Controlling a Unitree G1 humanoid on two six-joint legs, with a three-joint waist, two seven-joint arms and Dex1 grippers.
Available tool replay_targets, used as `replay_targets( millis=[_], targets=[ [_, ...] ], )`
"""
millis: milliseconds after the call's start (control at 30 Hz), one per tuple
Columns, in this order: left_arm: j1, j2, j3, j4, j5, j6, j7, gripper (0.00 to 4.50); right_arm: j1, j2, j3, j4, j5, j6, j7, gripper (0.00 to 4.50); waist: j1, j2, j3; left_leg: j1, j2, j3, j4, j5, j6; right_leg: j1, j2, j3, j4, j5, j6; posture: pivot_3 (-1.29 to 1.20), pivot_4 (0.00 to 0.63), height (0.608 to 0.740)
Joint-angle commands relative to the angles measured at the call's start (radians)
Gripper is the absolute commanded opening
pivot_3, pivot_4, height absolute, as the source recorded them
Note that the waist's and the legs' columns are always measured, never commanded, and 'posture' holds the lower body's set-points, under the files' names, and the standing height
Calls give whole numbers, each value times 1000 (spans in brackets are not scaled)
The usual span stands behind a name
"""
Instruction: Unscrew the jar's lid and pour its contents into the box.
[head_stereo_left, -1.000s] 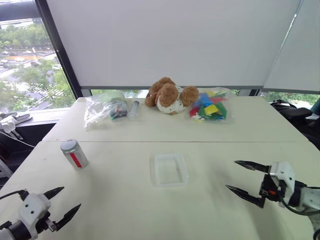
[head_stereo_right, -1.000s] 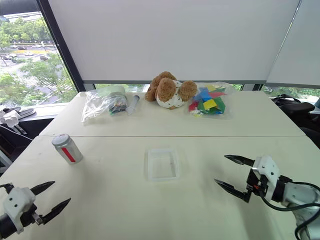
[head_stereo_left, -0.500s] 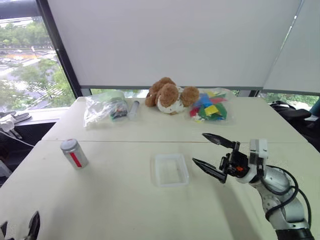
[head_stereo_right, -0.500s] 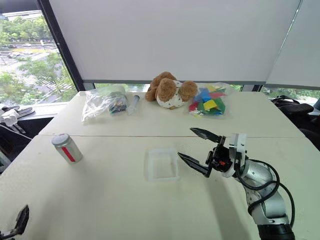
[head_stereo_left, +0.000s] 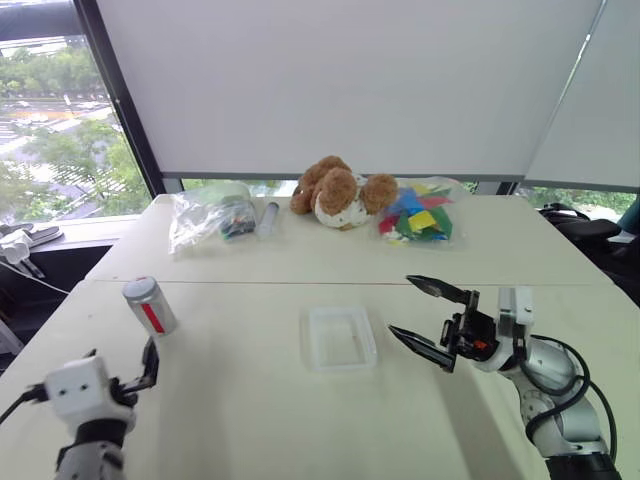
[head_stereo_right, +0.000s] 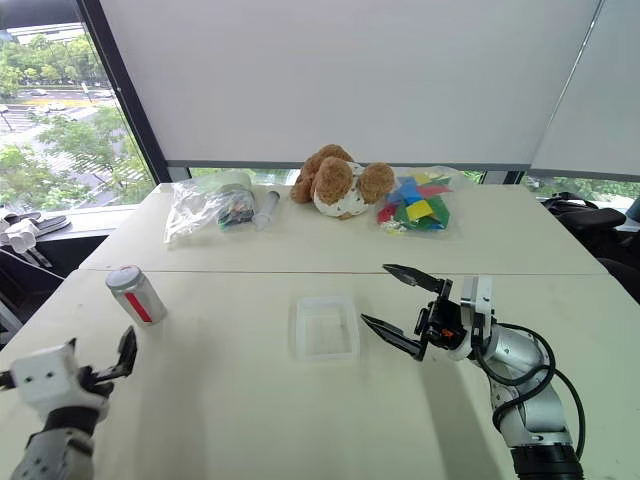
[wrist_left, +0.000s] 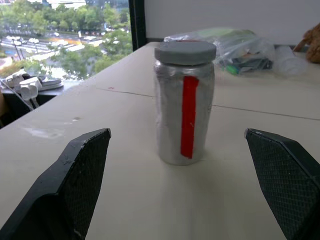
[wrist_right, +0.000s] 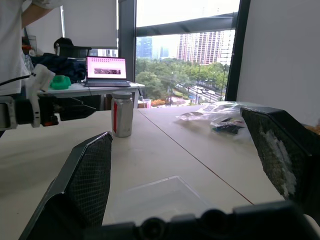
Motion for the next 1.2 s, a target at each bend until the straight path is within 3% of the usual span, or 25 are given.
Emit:
replay_targets(
  millis=[33,300,733,1033,1167,1200],
  targets=[
    [-75,21,-35,18,83,40,56,4441,-17,-1,-22,-9,2,-18,-6,4500,2,0,0,0,1,0,0,0,-1,0,1,0,0,1,-1,0,150,740],
    [-247,45,-33,193,166,18,123,4441,3,2,-32,-10,-9,-33,-18,4500,2,0,0,0,7,1,-1,3,-8,-2,7,0,0,4,-6,0,150,740],
    [-458,91,-6,502,152,-96,132,4441,30,9,-39,-15,-15,-51,-44,4500,0,0,0,0,7,2,0,3,-8,-2,7,2,0,6,-4,0,150,740],
    [-505,102,0,595,149,-122,159,4441,44,12,-42,-6,-21,-64,-56,4500,0,0,0,0,7,3,0,3,-8,-3,7,2,0,6,-4,0,150,740],
    [-510,117,3,618,136,-144,137,3349,52,14,-44,1,-26,-73,-61,4500,0,0,0,0,7,3,0,3,-8,-3,7,2,0,6,-4,0,150,740],
    [-512,120,8,625,129,-149,132,2786,54,15,-45,1,-27,-74,-63,4500,0,0,0,0,7,3,0,3,-8,-3,7,2,0,6,-4,0,150,740]
  ],
)
